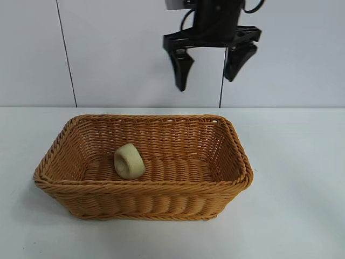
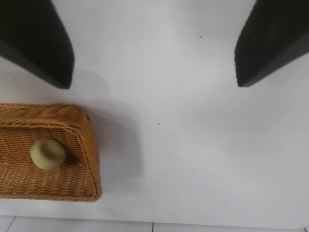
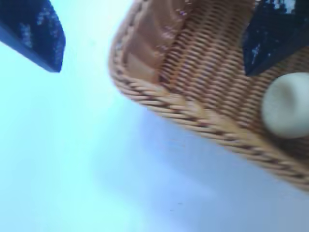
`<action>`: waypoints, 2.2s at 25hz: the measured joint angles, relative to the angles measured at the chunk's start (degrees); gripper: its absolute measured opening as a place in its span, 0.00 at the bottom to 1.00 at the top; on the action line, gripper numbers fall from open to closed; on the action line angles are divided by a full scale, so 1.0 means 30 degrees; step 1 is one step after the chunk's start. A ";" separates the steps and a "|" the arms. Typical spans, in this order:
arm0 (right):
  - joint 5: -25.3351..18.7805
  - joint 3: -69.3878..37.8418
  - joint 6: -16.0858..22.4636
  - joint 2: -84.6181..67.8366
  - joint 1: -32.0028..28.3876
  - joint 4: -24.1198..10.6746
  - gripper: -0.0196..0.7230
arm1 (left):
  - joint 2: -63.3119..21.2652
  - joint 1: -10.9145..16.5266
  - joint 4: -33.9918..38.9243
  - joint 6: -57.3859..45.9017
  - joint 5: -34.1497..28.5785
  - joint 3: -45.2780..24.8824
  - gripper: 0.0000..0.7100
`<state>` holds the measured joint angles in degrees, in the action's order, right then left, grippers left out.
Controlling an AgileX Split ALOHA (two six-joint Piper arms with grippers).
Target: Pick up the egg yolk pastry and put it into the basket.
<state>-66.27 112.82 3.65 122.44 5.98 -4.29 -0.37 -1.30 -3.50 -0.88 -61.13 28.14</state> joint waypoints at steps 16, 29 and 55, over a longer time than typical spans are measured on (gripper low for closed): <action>-0.0932 -0.5451 -0.1387 -0.2972 -0.3367 0.0561 0.96 | 0.0000 0.0000 0.0000 0.0000 0.0000 0.0000 0.98; -0.0932 -1.7460 -0.2022 -1.3253 -0.3383 0.1718 0.96 | 0.0000 0.0000 0.0000 0.0000 0.0000 0.0000 0.98; 0.2645 -2.7941 -0.2641 -3.5626 -0.3383 0.2428 0.96 | 0.0000 0.0000 0.0000 0.0000 0.0000 0.0000 0.98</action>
<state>-58.34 28.99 -4.27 15.56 -4.16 2.99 -0.37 -1.30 -3.50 -0.88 -61.13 28.14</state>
